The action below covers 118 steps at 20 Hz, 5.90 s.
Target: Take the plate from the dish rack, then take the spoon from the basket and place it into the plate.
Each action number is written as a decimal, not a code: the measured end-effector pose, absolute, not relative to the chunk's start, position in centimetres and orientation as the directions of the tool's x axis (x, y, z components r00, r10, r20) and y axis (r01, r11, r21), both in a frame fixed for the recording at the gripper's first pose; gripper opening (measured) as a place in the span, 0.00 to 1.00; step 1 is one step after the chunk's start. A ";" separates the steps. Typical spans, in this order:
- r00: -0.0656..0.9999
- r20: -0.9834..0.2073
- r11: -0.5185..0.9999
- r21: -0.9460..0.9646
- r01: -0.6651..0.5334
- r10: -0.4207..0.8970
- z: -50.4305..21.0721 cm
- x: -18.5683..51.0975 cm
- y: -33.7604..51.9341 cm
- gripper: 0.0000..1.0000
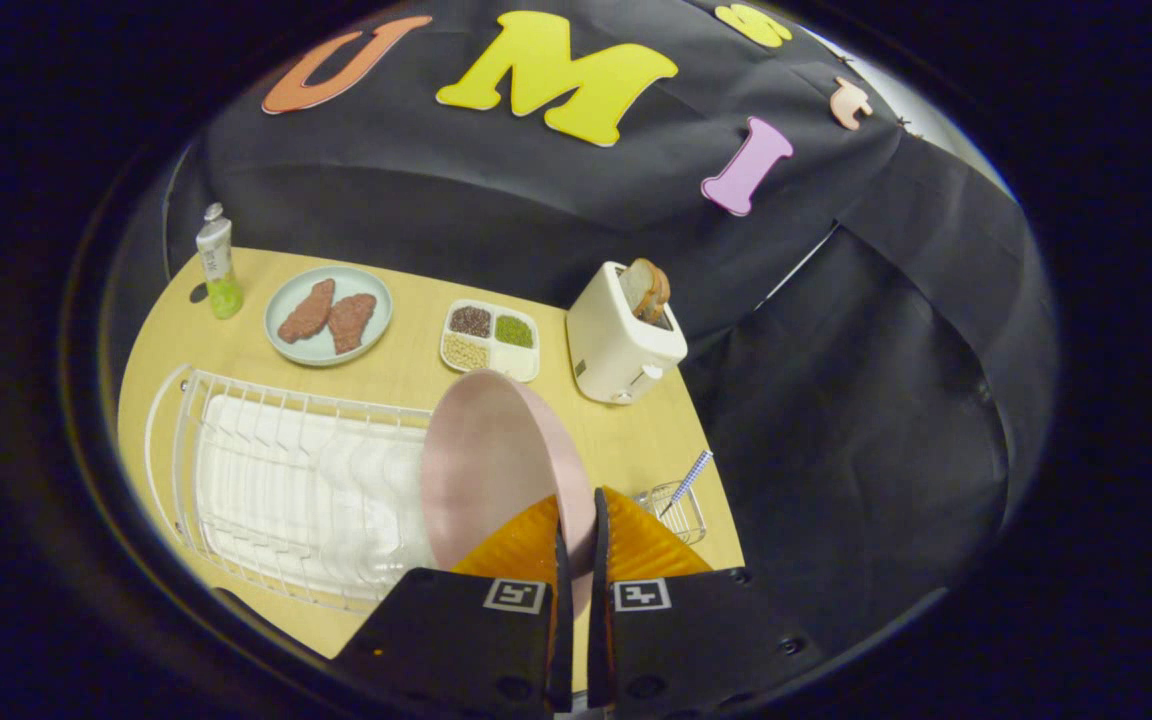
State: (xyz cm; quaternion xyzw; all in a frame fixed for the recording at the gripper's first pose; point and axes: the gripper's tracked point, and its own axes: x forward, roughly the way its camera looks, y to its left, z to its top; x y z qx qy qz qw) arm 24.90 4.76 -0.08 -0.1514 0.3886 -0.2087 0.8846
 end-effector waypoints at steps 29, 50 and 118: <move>0.690 -0.718 0.971 0.221 0.095 0.096 -21.4 4.3 4.4 0.13; 0.944 -0.327 0.985 0.152 0.087 -0.033 -17.1 8.2 -4.3 1.00; 0.984 0.176 0.983 0.173 -0.056 0.025 5.0 6.2 -4.6 0.16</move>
